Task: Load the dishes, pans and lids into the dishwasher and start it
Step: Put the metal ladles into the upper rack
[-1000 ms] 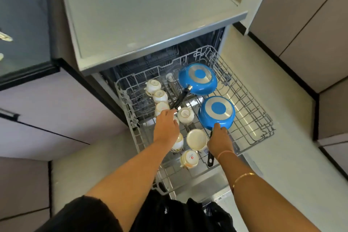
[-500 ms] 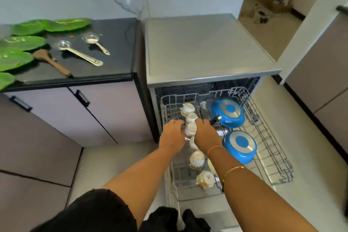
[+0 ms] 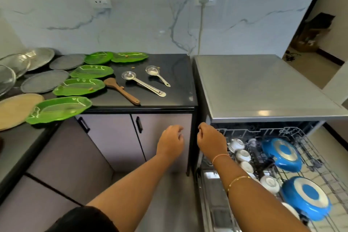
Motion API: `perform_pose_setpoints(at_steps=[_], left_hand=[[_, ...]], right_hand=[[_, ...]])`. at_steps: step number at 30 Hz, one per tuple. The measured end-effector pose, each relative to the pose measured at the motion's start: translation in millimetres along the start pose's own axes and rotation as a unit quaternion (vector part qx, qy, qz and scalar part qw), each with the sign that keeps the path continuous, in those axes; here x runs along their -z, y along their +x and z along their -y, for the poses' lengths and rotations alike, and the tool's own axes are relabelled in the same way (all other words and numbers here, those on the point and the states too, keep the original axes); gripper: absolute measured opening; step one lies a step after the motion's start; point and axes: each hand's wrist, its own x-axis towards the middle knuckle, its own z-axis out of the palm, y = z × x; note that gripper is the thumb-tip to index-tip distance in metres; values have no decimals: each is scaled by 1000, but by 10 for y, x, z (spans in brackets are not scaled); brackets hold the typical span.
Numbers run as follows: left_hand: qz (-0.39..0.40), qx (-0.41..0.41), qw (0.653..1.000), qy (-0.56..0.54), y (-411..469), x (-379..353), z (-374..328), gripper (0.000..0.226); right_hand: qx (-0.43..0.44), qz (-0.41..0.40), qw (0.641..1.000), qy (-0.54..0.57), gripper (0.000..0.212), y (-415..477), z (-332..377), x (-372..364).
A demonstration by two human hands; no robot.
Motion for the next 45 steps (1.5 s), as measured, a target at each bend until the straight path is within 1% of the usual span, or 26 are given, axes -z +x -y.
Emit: perform_pose_setpoints(at_steps=[4, 7, 12, 16, 22, 26, 29, 32, 34, 36, 38, 40, 42, 45], left_hand=[[-26, 15, 1000, -1, 168, 551, 464, 32], [-36, 35, 999, -11, 201, 822, 707, 31], [-75, 60, 995, -31, 283, 1128, 964, 30], [-102, 68, 992, -41, 477, 1300, 1067, 28], [-124, 79, 988, -55, 973, 1404, 1080, 23], [-115, 87, 988, -57, 1536, 1335, 1102, 25], [-109, 121, 985, -52, 2032, 1274, 1132, 28], [-83, 168, 982, -35, 2482, 1213, 1181, 30], [-74, 225, 971, -42, 2760, 1154, 1237, 33], [-79, 292, 949, -84, 2965, 1077, 1326, 33], [-103, 356, 918, -140, 3118, 1000, 1407, 35], [-132, 415, 878, -198, 3224, 942, 1507, 37], [-149, 447, 853, -225, 3346, 886, 1620, 38], [-151, 455, 843, -245, 3507, 873, 1670, 37]], right_hand=[[6, -14, 999, 30, 16, 211, 592, -291], [9, -13, 999, 33, 17, 308, 867, -413], [37, -13, 999, 12, 17, 502, 1138, -482], [55, -26, 998, 27, 16, 816, 1314, -534], [66, -35, 996, 42, 16, 1425, 1459, -627], [62, -27, 996, 50, 17, 2061, 1417, -682], [65, -21, 996, 60, 17, 2617, 1359, -737], [65, -7, 996, 68, 17, 3103, 1297, -794], [70, 20, 996, 57, 19, 3407, 1252, -870], [69, 48, 996, 38, 20, 3651, 1218, -947], [46, 81, 995, 44, 23, 3870, 1192, -1050], [2, 122, 990, 72, 28, 3994, 1185, -1145], [-23, 154, 983, 100, 34, 4088, 1175, -1239], [-30, 188, 973, 134, 40, 4178, 1181, -1323]])
